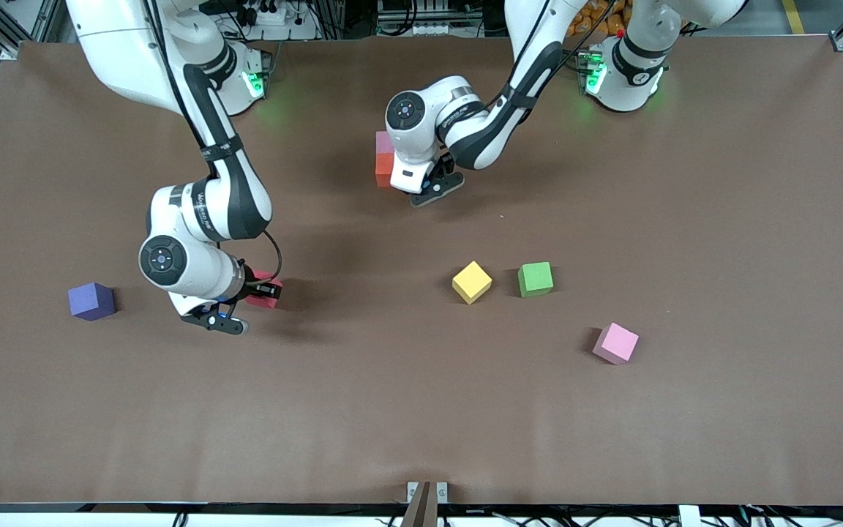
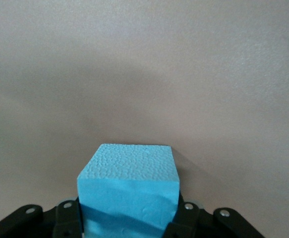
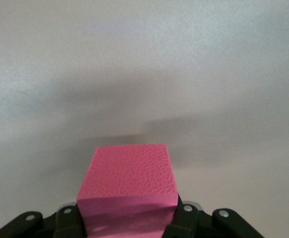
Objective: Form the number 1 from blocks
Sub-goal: 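Place the cyan cube below the orange cube and open the left gripper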
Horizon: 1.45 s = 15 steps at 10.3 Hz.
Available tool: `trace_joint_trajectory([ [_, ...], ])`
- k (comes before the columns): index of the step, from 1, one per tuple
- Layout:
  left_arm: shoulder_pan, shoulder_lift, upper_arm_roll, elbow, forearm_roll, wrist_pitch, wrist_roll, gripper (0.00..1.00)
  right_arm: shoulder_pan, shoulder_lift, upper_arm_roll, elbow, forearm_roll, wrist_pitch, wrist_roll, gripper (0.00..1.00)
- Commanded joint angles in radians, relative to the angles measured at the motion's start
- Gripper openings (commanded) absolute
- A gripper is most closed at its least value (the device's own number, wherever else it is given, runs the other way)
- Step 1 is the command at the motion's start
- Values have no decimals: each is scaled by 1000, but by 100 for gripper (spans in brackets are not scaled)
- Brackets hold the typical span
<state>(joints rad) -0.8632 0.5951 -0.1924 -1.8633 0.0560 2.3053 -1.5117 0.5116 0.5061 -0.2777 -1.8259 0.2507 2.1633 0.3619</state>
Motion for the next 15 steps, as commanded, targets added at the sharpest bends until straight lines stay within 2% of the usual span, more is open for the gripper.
trace_joint_trajectory([
  [1, 16, -18, 11, 45, -5, -1, 48, 0, 13, -15, -27, 13, -21, -5, -3, 42],
  [3, 59, -11, 11, 125, -5, 0, 154, 0, 27, -17, -50, 17, -21, -5, -3, 42],
  [6, 78, 79, 11, 249, -8, 0, 360, 0, 28, -18, -67, 17, -21, -5, -3, 42],
  [7, 73, 119, 11, 289, -10, 0, 373, 0, 28, -21, -70, 16, -21, -6, -3, 42],
  [9, 43, 153, 10, 305, -7, 0, 378, 0, 31, -24, -80, 10, -31, -14, -4, 42],
  [15, -30, 169, 10, 308, -8, -1, 372, 0, 33, -32, -81, -6, -51, -37, -5, 43],
])
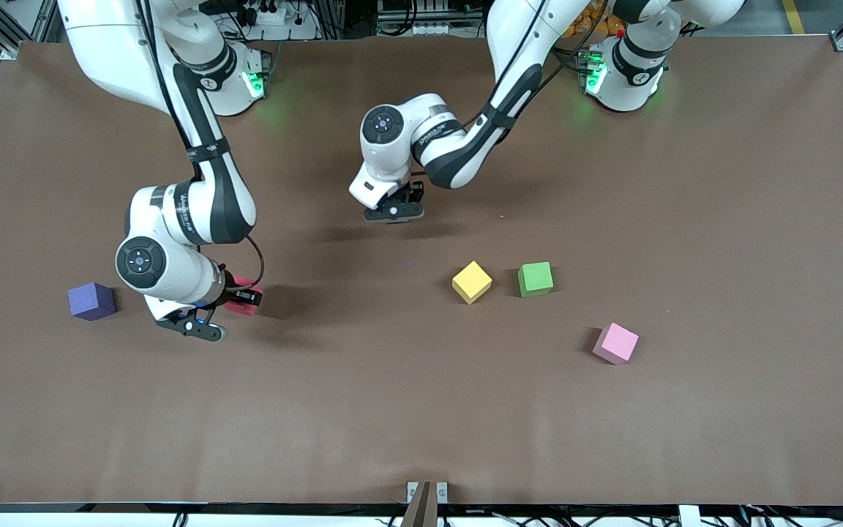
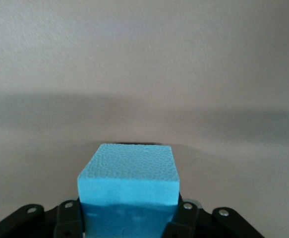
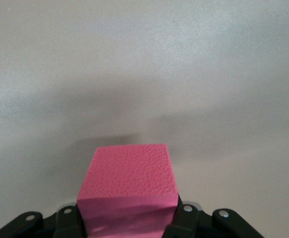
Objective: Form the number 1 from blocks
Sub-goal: 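Place the cyan cube below the orange cube and open the left gripper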
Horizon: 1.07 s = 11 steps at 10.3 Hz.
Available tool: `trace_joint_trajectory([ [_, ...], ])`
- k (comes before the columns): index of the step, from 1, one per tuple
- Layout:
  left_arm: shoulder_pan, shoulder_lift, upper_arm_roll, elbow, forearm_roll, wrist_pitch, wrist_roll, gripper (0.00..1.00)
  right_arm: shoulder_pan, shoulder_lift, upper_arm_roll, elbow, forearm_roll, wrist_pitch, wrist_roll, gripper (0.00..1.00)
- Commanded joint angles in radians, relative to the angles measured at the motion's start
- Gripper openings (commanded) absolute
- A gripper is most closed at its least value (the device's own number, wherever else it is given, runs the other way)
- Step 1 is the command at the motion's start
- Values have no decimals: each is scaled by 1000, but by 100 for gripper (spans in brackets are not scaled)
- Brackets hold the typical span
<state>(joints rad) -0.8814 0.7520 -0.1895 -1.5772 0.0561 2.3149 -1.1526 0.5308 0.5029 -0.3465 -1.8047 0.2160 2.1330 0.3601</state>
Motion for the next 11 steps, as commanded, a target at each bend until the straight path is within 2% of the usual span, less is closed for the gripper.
trace_joint_trajectory([
  [1, -20, 12, 7, 20, -10, -11, 13, 0, 14, -30, -11, -30, -15, -7, -3, 43],
  [11, -50, 27, 7, 13, -5, -12, 10, 0, 38, -43, -11, -31, -9, -8, 11, 43],
])
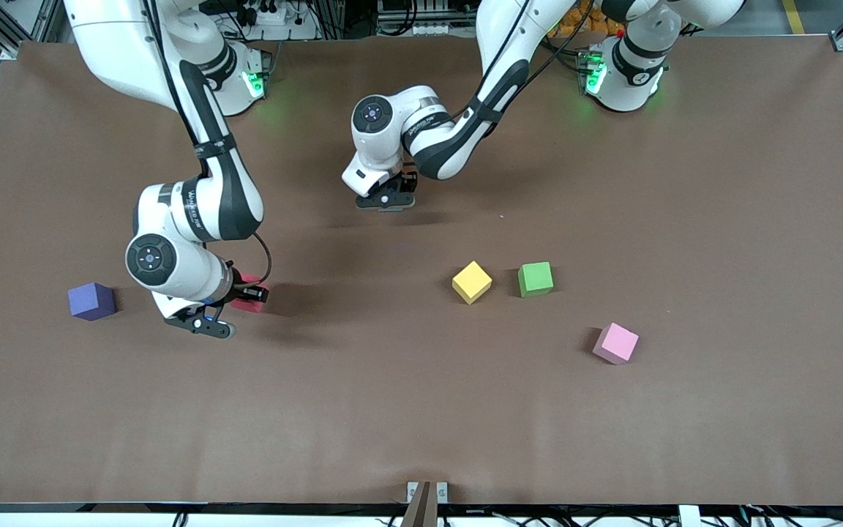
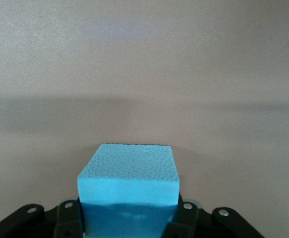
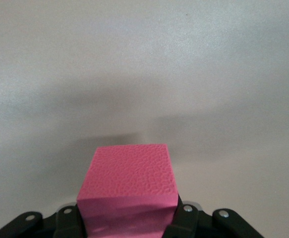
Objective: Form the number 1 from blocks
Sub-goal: 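Place the cyan cube below the orange cube and open the left gripper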
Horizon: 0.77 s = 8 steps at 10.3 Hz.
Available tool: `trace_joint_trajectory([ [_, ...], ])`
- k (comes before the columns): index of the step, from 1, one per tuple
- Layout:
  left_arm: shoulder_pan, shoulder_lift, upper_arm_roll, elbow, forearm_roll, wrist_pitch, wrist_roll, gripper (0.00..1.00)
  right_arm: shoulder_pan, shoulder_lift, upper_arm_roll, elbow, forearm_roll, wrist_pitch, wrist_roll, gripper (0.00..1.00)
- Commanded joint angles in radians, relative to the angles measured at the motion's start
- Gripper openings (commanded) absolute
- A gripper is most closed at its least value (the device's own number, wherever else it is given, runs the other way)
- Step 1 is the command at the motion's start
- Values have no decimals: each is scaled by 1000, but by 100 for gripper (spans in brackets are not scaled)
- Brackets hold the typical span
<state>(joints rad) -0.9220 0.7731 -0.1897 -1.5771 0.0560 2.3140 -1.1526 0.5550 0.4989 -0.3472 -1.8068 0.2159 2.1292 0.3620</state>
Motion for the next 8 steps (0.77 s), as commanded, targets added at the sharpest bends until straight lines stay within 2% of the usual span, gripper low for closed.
trace_joint_trajectory([
  [1, -12, 6, 7, 12, -5, -13, 10, 0, 14, -40, -10, -29, -7, -5, 9, 43],
  [2, -30, 6, 7, 11, -5, -13, 8, 18, 14, -42, -10, -29, -7, -5, 9, 43],
  [4, -40, 5, 7, 12, -5, -24, 8, 47, 14, -42, -10, -29, -7, -5, 9, 43],
  [5, -40, 5, 9, 11, -4, -30, 8, 85, 16, -43, -10, -29, -7, -3, 9, 43],
  [6, -40, 0, 15, 12, -2, -48, 10, 100, 16, -45, -10, -29, -7, -3, 9, 43],
  [8, -41, -14, 74, 16, 20, -57, 10, 100, 17, -46, -10, -29, -7, -3, 9, 43],
])
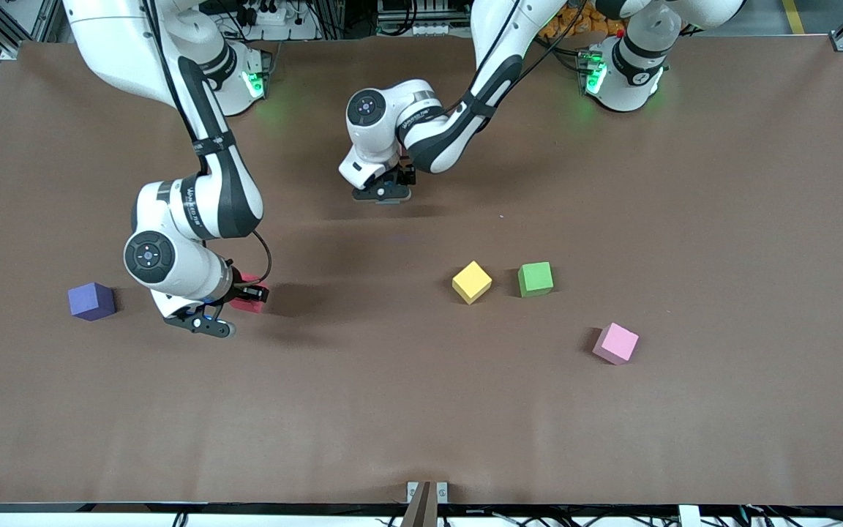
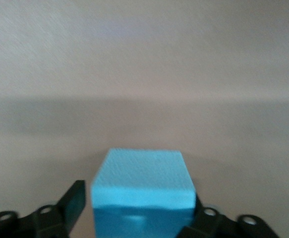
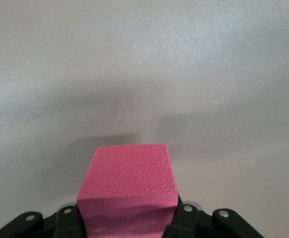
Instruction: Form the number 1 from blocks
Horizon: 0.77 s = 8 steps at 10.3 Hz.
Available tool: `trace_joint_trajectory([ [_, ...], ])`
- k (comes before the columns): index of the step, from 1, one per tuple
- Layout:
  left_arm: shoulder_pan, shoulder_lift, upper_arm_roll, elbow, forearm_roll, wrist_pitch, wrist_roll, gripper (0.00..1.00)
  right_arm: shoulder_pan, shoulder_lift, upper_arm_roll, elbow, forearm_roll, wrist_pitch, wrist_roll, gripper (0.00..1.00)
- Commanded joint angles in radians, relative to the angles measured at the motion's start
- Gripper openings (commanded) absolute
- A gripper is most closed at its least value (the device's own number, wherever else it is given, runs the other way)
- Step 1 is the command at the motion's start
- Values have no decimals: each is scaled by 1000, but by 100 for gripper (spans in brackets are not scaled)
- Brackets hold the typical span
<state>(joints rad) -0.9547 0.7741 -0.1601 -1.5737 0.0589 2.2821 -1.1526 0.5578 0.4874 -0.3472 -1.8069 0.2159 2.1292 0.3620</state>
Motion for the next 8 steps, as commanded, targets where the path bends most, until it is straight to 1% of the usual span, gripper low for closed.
trace_joint_trajectory([
  [1, -3, -35, 56, 12, 44, -27, 7, 100, 14, -33, -10, -28, -6, -3, 9, 43],
  [4, 1, -126, 126, 18, 47, -27, -48, 100, 25, -35, -10, -28, -6, -2, 9, 43],
  [6, 2, -148, 187, 20, 47, -27, -49, 100, 33, -35, -10, -28, -6, 5, 11, 43],
  [8, 4, -154, 282, 49, 44, -27, -41, 100, 89, -24, -9, -28, 0, 27, 14, 43],
])
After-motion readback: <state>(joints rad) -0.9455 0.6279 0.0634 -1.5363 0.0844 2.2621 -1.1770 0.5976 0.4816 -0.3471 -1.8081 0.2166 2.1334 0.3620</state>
